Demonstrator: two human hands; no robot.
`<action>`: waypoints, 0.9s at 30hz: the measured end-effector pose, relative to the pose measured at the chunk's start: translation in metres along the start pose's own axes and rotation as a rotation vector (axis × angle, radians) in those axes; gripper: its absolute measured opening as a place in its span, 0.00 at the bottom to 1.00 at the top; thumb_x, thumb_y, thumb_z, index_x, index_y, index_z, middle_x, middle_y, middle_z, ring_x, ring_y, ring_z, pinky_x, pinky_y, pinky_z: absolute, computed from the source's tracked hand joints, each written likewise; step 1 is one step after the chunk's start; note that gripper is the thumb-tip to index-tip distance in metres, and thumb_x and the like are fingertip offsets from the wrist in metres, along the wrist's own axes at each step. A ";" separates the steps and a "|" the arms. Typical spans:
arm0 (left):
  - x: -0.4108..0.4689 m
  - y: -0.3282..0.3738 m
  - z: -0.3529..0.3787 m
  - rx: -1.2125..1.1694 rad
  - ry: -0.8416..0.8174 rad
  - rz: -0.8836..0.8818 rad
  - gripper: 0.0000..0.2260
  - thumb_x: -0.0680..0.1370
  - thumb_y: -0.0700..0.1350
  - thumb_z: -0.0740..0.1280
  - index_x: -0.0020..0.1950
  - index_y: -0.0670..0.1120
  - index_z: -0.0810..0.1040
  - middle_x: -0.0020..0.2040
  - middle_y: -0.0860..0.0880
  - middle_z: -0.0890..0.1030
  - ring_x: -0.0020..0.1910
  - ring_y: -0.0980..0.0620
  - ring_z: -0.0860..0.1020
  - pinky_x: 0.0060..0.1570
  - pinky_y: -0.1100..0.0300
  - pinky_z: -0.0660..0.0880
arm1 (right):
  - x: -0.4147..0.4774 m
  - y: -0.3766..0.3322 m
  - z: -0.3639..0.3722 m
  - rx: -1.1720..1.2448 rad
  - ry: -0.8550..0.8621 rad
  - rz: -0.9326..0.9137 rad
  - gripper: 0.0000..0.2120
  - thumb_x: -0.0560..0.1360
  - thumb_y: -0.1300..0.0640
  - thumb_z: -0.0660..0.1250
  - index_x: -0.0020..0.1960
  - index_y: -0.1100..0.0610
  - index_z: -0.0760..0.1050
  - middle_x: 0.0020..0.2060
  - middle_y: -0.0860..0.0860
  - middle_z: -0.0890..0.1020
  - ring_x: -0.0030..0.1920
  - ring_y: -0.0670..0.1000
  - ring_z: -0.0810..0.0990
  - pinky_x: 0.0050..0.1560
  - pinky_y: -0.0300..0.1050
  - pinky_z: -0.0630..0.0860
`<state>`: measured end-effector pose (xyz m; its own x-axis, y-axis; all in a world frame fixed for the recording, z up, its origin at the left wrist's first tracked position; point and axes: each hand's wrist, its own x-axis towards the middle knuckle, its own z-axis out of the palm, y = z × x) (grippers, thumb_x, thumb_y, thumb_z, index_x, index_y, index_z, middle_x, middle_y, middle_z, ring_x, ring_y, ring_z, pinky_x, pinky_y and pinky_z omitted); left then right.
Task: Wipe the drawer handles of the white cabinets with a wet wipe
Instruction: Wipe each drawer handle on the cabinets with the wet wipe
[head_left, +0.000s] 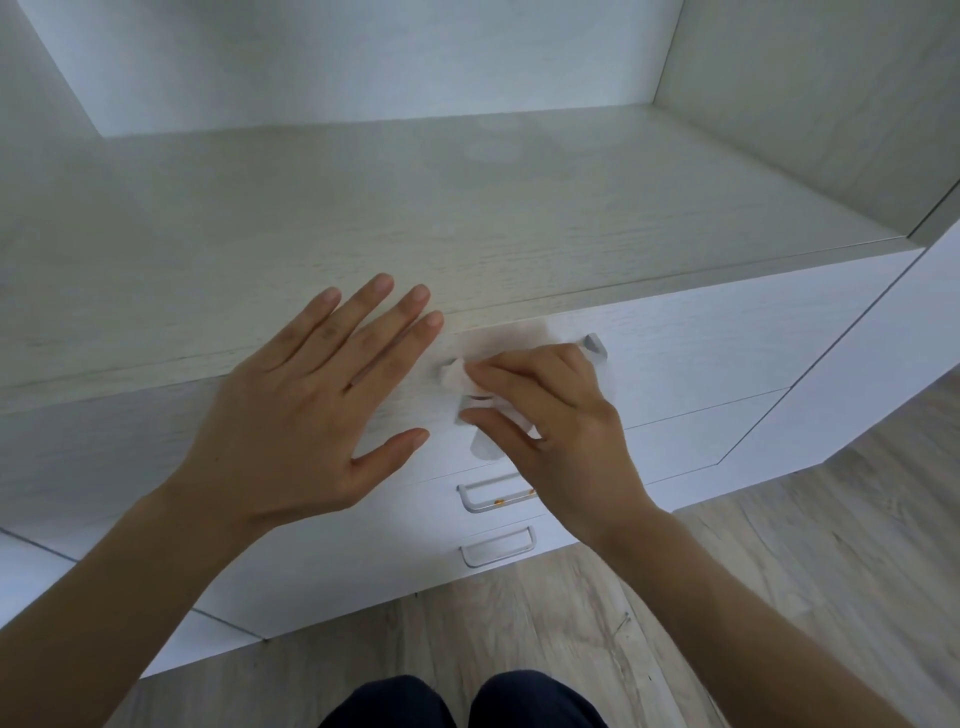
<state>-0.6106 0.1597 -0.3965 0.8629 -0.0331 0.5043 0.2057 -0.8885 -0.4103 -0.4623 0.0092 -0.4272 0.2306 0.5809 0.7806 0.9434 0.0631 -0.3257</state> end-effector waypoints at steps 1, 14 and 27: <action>0.000 0.000 0.000 -0.003 0.001 -0.001 0.30 0.80 0.57 0.55 0.76 0.41 0.60 0.76 0.43 0.62 0.75 0.44 0.59 0.74 0.48 0.56 | -0.001 0.002 -0.004 -0.005 -0.038 -0.018 0.13 0.71 0.58 0.70 0.53 0.63 0.80 0.47 0.55 0.82 0.51 0.49 0.73 0.53 0.41 0.74; 0.002 0.001 -0.006 -0.047 -0.081 -0.021 0.30 0.79 0.58 0.53 0.76 0.42 0.58 0.76 0.44 0.60 0.75 0.45 0.58 0.74 0.48 0.55 | 0.002 0.008 -0.019 -0.016 -0.143 -0.053 0.13 0.70 0.67 0.72 0.54 0.62 0.81 0.51 0.53 0.83 0.52 0.51 0.79 0.55 0.42 0.76; 0.001 0.002 -0.007 -0.060 -0.087 -0.032 0.30 0.79 0.58 0.53 0.76 0.42 0.59 0.76 0.44 0.61 0.75 0.45 0.59 0.73 0.48 0.56 | 0.008 0.011 -0.012 -0.015 -0.102 -0.120 0.08 0.70 0.63 0.72 0.48 0.63 0.82 0.43 0.53 0.84 0.44 0.52 0.81 0.50 0.43 0.76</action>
<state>-0.6129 0.1551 -0.3919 0.8939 0.0334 0.4470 0.2078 -0.9145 -0.3471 -0.4472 0.0049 -0.4181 0.0914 0.6496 0.7547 0.9663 0.1252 -0.2248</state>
